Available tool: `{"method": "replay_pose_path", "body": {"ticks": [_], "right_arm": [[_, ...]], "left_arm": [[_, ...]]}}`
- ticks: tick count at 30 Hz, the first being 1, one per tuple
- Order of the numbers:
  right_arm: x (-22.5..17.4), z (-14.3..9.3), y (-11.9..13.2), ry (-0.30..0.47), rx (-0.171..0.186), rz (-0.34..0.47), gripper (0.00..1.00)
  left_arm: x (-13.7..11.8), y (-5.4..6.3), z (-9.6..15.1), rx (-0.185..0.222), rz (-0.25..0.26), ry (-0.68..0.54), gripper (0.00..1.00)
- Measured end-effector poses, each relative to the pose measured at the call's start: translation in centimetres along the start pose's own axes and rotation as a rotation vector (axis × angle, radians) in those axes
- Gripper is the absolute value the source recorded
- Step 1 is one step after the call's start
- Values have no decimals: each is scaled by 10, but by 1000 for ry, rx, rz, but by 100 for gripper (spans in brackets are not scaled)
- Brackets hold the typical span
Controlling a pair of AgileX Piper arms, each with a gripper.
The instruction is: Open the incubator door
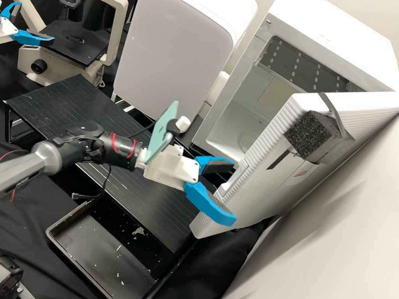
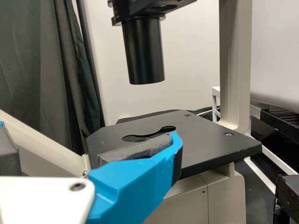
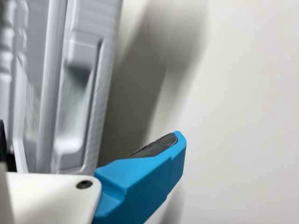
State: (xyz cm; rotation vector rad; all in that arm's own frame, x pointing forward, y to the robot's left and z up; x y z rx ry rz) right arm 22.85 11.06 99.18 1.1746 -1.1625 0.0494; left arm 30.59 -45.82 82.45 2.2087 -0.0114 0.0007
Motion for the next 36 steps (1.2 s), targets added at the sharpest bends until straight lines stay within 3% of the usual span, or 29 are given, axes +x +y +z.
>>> {"method": "replay_pose_path", "body": {"ticks": [5, 8, 15, 19, 25, 27, 31, 36], "right_arm": [[-11, 4, 15, 59, 21, 25, 100], [-21, 3, 20, 144, 40, 53, 100], [-67, -18, 23, 617, 52, 176, 100], [-79, -29, 14, 740, 94, 160, 100], [-64, -37, -26, 703, 149, 54, 100], [-53, -39, -40, 681, 180, 1, 100], [-22, -39, -75, 638, 209, -120, 100], [9, -30, -105, 539, 175, -205, 100]], "left_arm": [[0, 0, 0, 0, 0, 0, 100], [0, 0, 0, 0, 0, 0, 100], [0, 0, 0, 0, 0, 0, 100], [0, 0, 0, 0, 0, 0, 100], [0, 0, 0, 0, 0, 0, 100], [0, 0, 0, 0, 0, 0, 100], [0, 0, 0, 0, 0, 0, 100], [0, 0, 0, 0, 0, 0, 100]]}}
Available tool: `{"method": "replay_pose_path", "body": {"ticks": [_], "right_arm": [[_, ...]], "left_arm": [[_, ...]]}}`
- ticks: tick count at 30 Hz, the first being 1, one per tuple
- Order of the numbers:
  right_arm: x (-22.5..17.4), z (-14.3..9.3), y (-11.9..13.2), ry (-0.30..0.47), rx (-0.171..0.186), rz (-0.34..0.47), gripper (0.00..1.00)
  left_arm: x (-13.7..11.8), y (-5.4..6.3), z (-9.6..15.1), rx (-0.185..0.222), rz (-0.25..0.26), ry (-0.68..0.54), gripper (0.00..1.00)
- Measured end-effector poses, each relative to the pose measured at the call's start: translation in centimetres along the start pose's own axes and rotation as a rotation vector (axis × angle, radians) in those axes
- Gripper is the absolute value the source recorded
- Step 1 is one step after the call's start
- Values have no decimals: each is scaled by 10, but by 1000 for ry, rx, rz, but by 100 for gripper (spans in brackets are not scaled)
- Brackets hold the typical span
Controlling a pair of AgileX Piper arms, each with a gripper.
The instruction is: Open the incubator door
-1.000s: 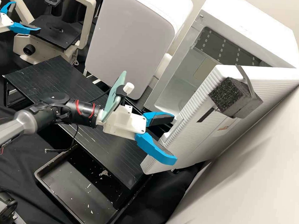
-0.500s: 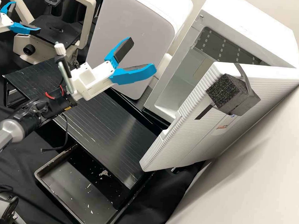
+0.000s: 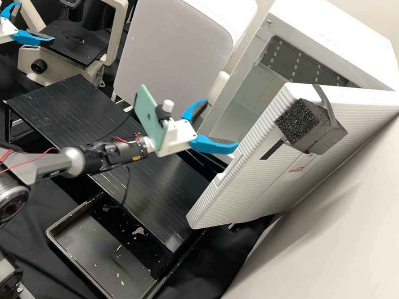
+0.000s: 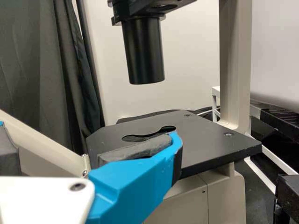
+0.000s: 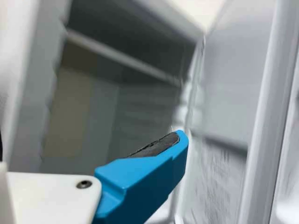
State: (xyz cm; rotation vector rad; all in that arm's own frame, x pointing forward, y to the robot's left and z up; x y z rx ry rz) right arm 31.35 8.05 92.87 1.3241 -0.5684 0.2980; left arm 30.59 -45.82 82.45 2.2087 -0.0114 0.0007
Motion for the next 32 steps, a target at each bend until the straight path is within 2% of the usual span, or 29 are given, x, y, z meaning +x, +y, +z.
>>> {"method": "replay_pose_path", "body": {"ticks": [5, 9, 11, 13, 15, 16, 18, 22, 25, 26, 28, 31, 32], "right_arm": [[15, 18, -9, -64, -4, -24, 100], [20, 29, -13, -94, 20, -25, 100], [21, 30, -13, -95, 47, -27, 100], [21, 32, -14, -73, 98, -43, 100], [19, 32, -17, -51, 134, -70, 100], [18, 33, -19, -56, 140, -80, 100], [17, 35, -20, -63, 137, -83, 100], [16, 43, -23, -131, 127, -78, 100], [14, 47, -25, -150, 138, -81, 100], [13, 47, -27, -147, 141, -88, 100], [11, 50, -27, -115, 180, -94, 100], [5, 50, -29, -29, 231, -108, 100], [4, 50, -29, -7, 236, -112, 100]], "left_arm": [[0, 0, 0, 0, 0, 0, 100], [0, 0, 0, 0, 0, 0, 100], [0, 0, 0, 0, 0, 0, 100], [0, 0, 0, 0, 0, 0, 100], [0, 0, 0, 0, 0, 0, 100], [0, 0, 0, 0, 0, 0, 100], [0, 0, 0, 0, 0, 0, 100], [0, 0, 0, 0, 0, 0, 100], [0, 0, 0, 0, 0, 0, 100], [0, 0, 0, 0, 0, 0, 100], [0, 0, 0, 0, 0, 0, 100], [0, 0, 0, 0, 0, 0, 100], [0, 0, 0, 0, 0, 0, 100]]}}
